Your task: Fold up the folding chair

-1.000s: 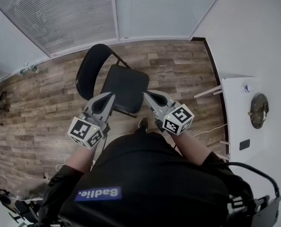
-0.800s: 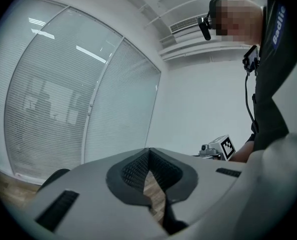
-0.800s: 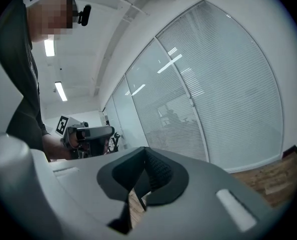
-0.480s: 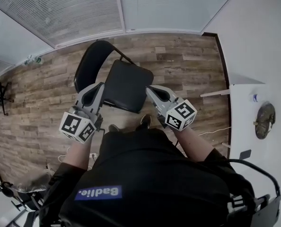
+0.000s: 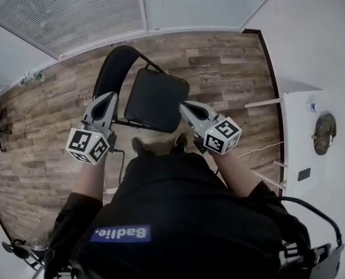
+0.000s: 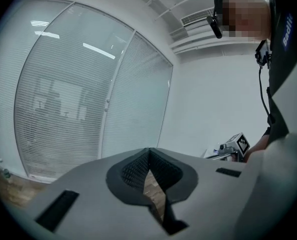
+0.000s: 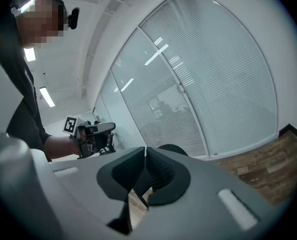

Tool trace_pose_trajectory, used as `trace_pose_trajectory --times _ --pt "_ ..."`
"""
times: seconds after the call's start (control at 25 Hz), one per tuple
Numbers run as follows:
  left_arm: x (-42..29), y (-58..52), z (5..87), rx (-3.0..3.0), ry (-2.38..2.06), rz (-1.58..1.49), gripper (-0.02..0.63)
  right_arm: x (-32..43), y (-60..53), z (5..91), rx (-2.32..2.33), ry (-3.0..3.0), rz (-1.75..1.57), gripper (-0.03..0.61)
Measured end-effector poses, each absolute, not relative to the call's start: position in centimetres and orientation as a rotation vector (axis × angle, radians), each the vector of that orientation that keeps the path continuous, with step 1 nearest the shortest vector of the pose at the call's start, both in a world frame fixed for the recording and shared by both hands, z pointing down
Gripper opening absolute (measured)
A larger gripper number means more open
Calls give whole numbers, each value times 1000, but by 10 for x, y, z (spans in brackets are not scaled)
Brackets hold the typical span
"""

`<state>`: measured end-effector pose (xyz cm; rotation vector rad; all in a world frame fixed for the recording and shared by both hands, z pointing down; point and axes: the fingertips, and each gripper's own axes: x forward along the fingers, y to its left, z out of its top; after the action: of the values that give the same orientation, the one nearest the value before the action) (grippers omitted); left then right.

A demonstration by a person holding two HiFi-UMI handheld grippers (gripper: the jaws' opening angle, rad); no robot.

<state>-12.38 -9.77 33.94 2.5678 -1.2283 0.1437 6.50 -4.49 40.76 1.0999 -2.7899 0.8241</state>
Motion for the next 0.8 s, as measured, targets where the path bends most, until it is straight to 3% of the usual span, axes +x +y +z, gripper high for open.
trace_pose_trajectory --times 0.44,0.8 --pt "-205 -157 414 2486 -1211 337 6 33 -66 473 1265 -2626 995 15" --pt "-226 -187 478 2428 -1188 602 6 48 -79 547 1342 -2526 1135 23"
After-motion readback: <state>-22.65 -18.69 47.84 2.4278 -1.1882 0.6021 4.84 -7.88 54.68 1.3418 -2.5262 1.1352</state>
